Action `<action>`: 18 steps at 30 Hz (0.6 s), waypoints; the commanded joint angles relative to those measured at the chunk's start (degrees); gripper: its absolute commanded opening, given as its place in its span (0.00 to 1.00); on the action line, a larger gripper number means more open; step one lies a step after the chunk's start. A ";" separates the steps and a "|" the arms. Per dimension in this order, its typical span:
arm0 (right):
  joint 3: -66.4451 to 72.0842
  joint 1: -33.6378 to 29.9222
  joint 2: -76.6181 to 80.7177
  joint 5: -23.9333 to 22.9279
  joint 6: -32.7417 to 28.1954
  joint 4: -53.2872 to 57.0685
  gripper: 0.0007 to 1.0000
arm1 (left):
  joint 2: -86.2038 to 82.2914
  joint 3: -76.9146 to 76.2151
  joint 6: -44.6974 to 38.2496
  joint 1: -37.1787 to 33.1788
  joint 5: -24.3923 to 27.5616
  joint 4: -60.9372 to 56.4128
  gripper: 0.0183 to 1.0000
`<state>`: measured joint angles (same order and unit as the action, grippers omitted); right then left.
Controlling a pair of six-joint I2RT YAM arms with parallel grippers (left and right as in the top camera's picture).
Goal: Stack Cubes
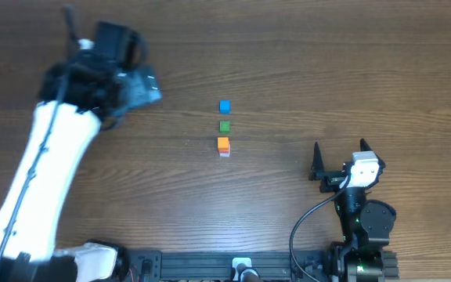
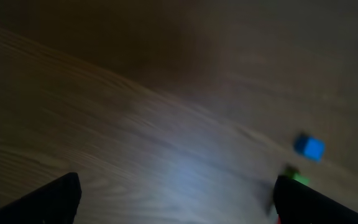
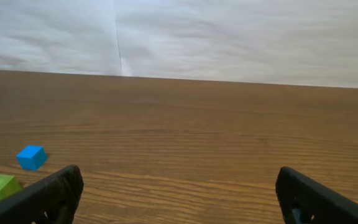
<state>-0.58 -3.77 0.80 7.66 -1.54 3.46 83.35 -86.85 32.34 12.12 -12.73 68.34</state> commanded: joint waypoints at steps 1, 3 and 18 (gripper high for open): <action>0.28 -0.28 -0.46 0.85 0.17 0.20 0.99 | -10.03 -0.72 -9.46 -4.94 0.55 -1.03 1.00; 0.28 -0.28 -0.46 0.85 0.17 0.20 0.99 | -13.77 -0.72 -9.46 -5.66 0.76 -1.40 1.00; 0.28 -0.28 -0.46 0.83 0.17 0.20 0.99 | -34.64 -0.66 -15.67 -1.03 -9.14 1.68 0.95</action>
<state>-0.58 -3.77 0.80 7.66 -1.50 3.46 53.10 -86.91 21.47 8.56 -19.51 71.64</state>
